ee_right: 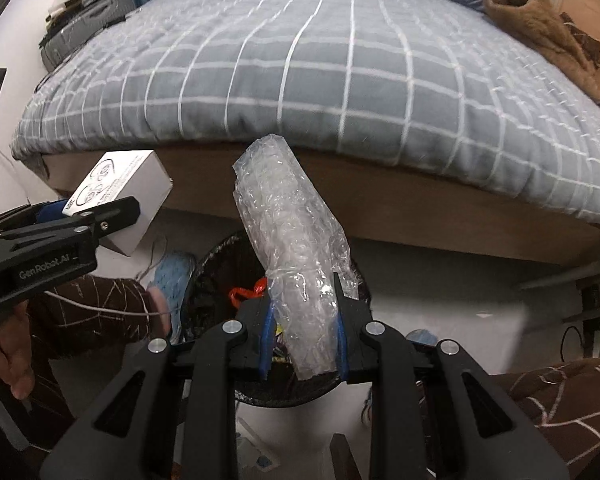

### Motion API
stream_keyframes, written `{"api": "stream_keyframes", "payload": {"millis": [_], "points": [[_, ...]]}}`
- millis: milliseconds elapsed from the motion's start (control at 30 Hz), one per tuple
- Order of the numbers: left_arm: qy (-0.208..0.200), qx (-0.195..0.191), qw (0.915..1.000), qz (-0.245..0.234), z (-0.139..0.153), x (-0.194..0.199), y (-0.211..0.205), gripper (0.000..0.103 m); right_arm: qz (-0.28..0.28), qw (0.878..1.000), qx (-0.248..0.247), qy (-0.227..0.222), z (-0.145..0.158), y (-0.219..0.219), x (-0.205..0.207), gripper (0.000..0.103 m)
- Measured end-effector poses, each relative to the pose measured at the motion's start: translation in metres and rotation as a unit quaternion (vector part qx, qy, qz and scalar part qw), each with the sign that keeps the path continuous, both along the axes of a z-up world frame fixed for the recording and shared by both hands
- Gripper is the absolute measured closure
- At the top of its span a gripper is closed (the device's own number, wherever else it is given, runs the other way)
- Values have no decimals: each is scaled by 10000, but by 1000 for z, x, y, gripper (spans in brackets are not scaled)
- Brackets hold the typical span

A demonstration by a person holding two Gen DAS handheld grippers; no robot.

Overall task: Collect trash
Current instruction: 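Carry the white box and bubble wrap in both tools over the bin, then open left tool to drop the white box while right tool drops the bubble wrap into bin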

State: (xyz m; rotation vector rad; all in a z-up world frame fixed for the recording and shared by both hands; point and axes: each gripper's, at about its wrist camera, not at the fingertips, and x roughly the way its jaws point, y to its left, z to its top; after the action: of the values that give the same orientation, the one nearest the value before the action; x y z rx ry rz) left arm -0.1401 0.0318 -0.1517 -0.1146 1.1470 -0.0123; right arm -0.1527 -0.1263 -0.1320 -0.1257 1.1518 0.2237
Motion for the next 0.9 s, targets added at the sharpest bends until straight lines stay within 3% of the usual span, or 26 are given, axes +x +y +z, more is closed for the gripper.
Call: {"api": "stream_keyframes", "payload": {"millis": [433, 533, 600, 733, 800, 900], "points": [[404, -27, 9990, 168, -40, 8, 21, 35, 270, 9980, -47, 569, -48, 26, 17, 77], [443, -27, 9989, 159, -45, 8, 22, 35, 245, 9983, -42, 524, -49, 24, 17, 67], [450, -11, 9989, 122, -48, 8, 22, 35, 227, 9988, -42, 434, -48, 21, 16, 55], [448, -36, 9990, 82, -47, 13, 14, 35, 145, 9994, -112, 303, -42, 14, 19, 44], [429, -46, 9991, 22, -48, 14, 9, 35, 40, 9997, -178, 181, -36, 4, 19, 32], [421, -61, 9990, -103, -48, 16, -1, 35, -157, 9997, -152, 62, -29, -14, 24, 25]]}}
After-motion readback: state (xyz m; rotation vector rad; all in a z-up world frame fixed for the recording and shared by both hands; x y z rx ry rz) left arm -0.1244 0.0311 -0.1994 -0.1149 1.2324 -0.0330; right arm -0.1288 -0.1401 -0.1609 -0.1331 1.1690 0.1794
